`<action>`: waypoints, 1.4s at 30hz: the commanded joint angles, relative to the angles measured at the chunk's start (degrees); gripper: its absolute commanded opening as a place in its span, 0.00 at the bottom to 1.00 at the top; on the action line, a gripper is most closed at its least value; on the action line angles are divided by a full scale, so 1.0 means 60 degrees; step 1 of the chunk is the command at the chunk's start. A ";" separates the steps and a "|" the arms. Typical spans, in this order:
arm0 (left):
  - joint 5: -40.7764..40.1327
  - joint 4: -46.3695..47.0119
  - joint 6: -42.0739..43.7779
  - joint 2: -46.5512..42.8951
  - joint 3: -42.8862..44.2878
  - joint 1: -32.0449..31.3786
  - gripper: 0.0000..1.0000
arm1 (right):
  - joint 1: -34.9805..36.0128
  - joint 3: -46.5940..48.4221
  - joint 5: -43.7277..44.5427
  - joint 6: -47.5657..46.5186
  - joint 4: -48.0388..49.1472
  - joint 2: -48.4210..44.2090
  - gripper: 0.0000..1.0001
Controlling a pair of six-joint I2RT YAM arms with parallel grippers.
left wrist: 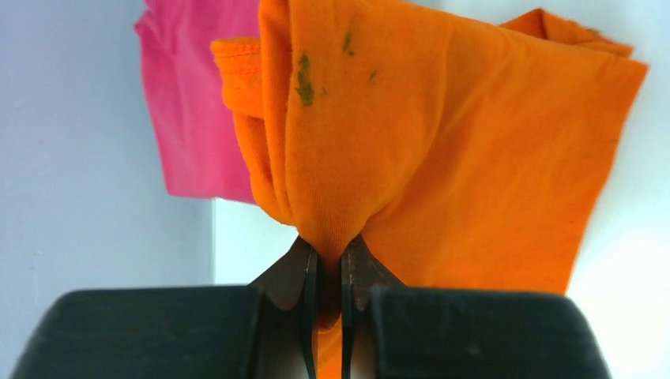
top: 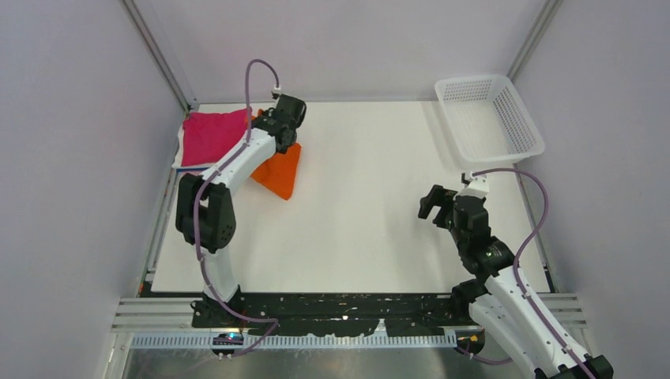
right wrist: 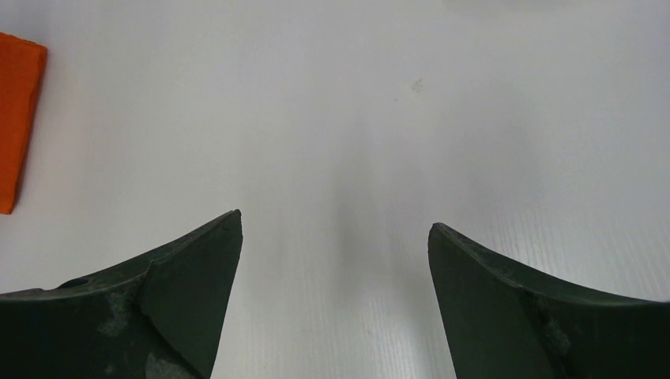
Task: Fold and stack the t-shirts
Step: Put the neatly folded tshirt into the corner of the board with the left arm
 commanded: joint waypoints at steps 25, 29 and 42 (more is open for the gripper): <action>0.1012 -0.0806 0.2372 -0.0327 0.4600 0.1643 0.00 | -0.0019 0.0269 0.1277 -0.0142 0.0322 0.0964 0.95; 0.1259 -0.0691 0.2222 0.0061 0.4585 0.2105 0.00 | -0.0024 0.0330 0.1272 -0.0132 0.0253 0.1129 0.96; 0.2555 -0.0312 0.2069 0.1816 0.5094 0.4002 0.00 | -0.0024 0.0549 0.1582 -0.0140 0.0024 0.1301 0.96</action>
